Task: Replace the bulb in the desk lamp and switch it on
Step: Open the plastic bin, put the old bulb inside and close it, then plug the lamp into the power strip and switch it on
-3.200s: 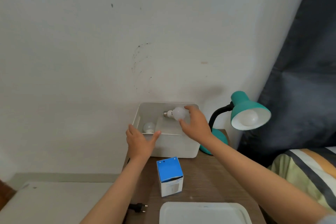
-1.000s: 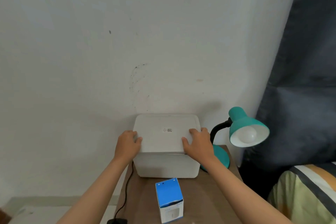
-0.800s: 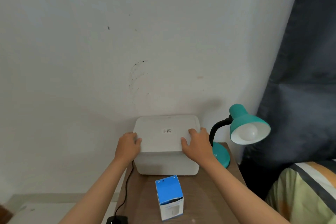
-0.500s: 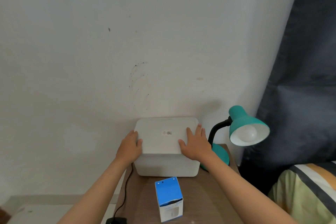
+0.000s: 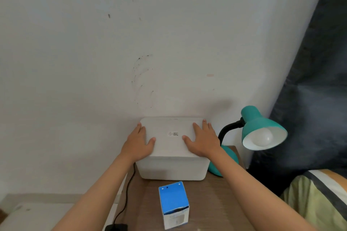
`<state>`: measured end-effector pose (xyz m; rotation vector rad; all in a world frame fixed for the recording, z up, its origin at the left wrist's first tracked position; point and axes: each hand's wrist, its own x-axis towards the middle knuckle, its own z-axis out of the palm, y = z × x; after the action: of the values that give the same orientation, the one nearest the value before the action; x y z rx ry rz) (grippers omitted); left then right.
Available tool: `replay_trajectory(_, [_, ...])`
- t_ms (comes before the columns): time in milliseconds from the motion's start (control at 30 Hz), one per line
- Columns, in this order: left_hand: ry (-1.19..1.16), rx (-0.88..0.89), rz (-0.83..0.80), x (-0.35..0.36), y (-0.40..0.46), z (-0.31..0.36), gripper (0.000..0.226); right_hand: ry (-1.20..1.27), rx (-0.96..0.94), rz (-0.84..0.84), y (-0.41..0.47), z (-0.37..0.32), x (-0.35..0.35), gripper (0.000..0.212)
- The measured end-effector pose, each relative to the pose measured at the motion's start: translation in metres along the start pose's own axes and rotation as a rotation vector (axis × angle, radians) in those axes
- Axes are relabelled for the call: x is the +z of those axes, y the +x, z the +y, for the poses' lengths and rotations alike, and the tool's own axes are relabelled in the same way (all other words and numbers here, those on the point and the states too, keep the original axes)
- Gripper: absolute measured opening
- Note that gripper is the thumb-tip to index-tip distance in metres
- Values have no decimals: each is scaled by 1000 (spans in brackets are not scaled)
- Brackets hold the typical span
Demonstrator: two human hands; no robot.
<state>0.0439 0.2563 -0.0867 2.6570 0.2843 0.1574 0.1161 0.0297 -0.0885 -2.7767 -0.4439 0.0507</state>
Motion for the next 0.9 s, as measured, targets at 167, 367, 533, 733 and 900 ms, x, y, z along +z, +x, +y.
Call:
replay_trajectory(167, [18, -15, 6, 5, 0, -5, 72, 53, 8, 74, -1, 1, 5, 75])
replay_trajectory(367, [60, -23, 43, -2, -6, 6, 63, 191, -139, 439, -18, -3, 0, 39])
replay_trajectory(533, [-255, -8, 235, -6, -59, 17, 55, 308, -366, 556, -59, -29, 4, 26])
replay_trajectory(733, [-317, -35, 296, 14, -169, -6, 49, 483, -578, 383, -155, -72, 40, 22])
replay_trajectory(900, [-271, -193, 252, 49, -250, -48, 50, 487, -645, 106, -211, -83, 92, 17])
